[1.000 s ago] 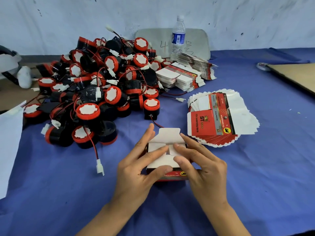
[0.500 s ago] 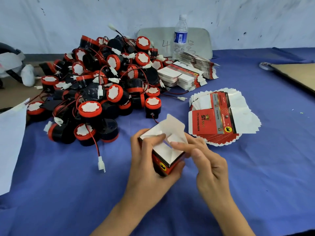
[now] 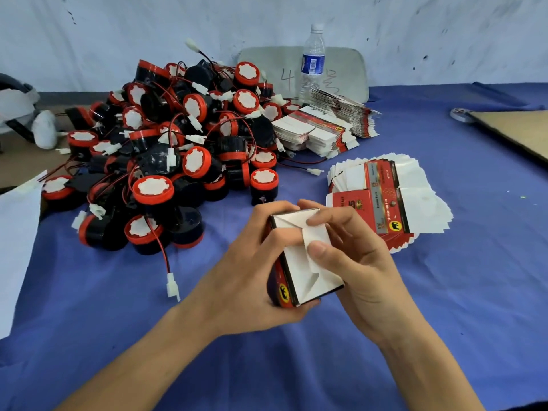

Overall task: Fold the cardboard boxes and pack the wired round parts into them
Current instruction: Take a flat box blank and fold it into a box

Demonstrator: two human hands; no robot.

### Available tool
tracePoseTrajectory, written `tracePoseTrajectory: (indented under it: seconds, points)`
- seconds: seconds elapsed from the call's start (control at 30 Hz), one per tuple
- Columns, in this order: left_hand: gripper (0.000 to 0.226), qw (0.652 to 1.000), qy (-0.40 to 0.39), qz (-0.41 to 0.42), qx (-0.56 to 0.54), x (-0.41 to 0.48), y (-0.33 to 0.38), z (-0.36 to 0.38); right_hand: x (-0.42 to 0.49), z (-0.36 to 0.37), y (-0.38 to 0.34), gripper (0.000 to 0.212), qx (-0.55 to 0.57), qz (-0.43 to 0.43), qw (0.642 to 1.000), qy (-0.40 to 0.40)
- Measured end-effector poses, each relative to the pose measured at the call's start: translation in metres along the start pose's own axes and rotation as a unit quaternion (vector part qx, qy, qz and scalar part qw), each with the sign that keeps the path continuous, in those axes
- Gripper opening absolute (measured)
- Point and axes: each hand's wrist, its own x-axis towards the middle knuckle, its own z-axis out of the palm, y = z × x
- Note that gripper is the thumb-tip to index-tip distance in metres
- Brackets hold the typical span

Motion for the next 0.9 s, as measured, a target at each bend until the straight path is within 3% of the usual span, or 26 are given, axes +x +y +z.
tracePoseTrajectory:
  seconds: [0.13, 0.47, 0.6, 0.67, 0.77, 0.83, 0.9]
  points:
    - [0.079, 0.998, 0.046, -0.009, -0.05, -0.003, 0.002, 0.003, 0.001, 0.001, 0.002, 0.034, -0.021, 0.009, 1.0, 0.011]
    - [0.085, 1.0, 0.005, -0.012, 0.017, 0.003, 0.009, -0.003, 0.002, 0.006, 0.004, 0.055, -0.007, 0.018, 1.0, 0.021]
    - [0.086, 1.0, -0.004, -0.008, 0.029, 0.002, 0.009, -0.005, 0.001, 0.001, 0.002, 0.062, 0.012, 0.105, 0.994, 0.031]
    - [0.091, 0.999, 0.007, -0.034, 0.02, 0.0, 0.008, -0.007, 0.0, -0.003, -0.002, 0.061, 0.062, 0.164, 0.985, 0.003]
    - [0.103, 0.994, 0.047, -0.089, -0.049, -0.007, 0.007, -0.012, -0.001, -0.002, -0.006, 0.058, 0.163, 0.162, 0.973, 0.015]
    - [0.109, 0.971, 0.095, -0.161, -0.149, -0.014, 0.009, -0.013, -0.001, 0.0, -0.006, 0.058, 0.197, 0.139, 0.969, 0.043]
    - [0.115, 0.899, 0.163, -0.268, -0.306, -0.017, 0.017, -0.013, -0.001, 0.003, -0.006, 0.058, 0.211, 0.119, 0.969, 0.053]
